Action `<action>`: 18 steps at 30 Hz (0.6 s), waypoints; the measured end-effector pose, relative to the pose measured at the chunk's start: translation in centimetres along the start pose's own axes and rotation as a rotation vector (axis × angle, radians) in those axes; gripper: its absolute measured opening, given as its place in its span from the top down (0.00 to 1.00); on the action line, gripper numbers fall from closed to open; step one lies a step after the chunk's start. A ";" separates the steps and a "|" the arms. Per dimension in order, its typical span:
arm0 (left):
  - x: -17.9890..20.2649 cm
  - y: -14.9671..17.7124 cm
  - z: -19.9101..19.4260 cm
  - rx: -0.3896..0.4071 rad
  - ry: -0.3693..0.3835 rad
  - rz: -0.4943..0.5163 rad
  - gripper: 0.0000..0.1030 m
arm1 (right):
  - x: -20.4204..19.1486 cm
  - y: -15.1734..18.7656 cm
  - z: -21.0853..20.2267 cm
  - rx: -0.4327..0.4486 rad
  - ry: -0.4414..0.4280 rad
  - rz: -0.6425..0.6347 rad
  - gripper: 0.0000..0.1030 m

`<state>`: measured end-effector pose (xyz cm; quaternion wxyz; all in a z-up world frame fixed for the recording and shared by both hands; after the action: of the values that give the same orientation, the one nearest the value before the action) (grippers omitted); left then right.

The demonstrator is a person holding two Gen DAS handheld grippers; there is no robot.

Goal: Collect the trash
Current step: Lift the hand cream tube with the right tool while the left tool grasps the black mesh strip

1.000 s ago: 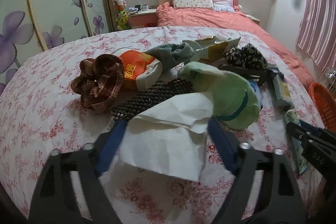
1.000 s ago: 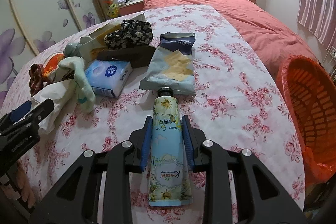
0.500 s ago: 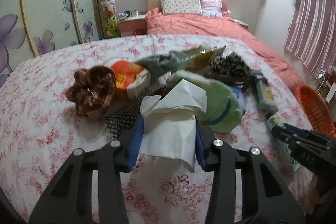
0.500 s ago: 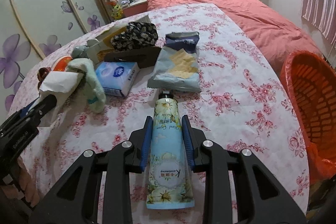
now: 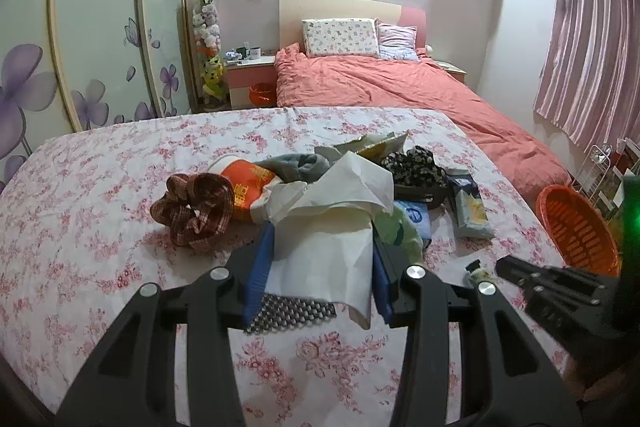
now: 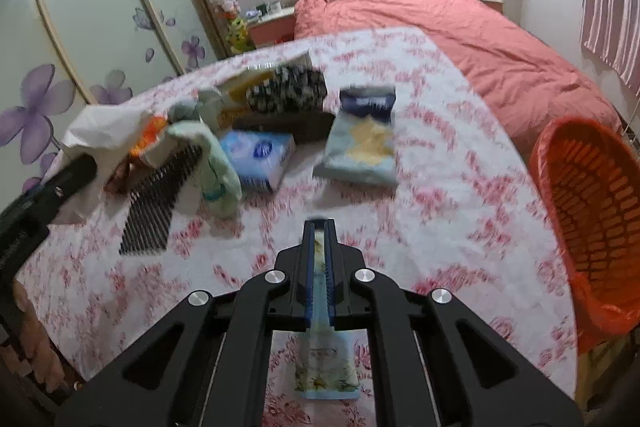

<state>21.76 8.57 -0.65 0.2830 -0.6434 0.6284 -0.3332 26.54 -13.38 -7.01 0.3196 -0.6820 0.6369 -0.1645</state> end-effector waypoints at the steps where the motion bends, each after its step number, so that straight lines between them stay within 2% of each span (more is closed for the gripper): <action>1: 0.0 0.1 0.0 -0.003 0.000 -0.001 0.58 | 0.0 0.2 0.3 -0.007 0.007 -0.002 0.74; 2: 0.0 0.2 0.1 -0.005 0.002 -0.002 0.58 | -0.1 0.3 0.6 -0.009 0.022 -0.005 0.63; 7: -0.4 0.5 0.1 -0.008 0.004 -0.012 0.58 | -0.6 0.7 2.1 -0.048 0.041 -0.021 0.62; 10: -0.8 0.4 0.0 -0.006 0.000 -0.022 0.58 | -0.8 1.2 2.5 -0.045 0.064 -0.029 0.74; 13: -0.9 0.2 -0.3 0.000 -0.002 -0.030 0.58 | -0.8 1.3 2.4 -0.038 0.059 -0.028 0.74; 18: -0.7 -0.2 -0.9 0.013 0.009 -0.035 0.58 | -0.5 0.4 -0.1 0.043 0.041 -0.011 0.74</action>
<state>21.14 9.29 0.00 0.2786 -0.6510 0.6159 -0.3452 26.10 -12.91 -7.07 0.3203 -0.6751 0.6357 -0.1938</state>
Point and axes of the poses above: each gripper's, at about its wrist camera, not at the fingertips, and z roughly the way its jaws point, x to its right, y to its underside, the point moved 1 cm from there along z, roughly the way its jaws point, and after that the axes turned 3 degrees about -z, right-handed, at the moved point
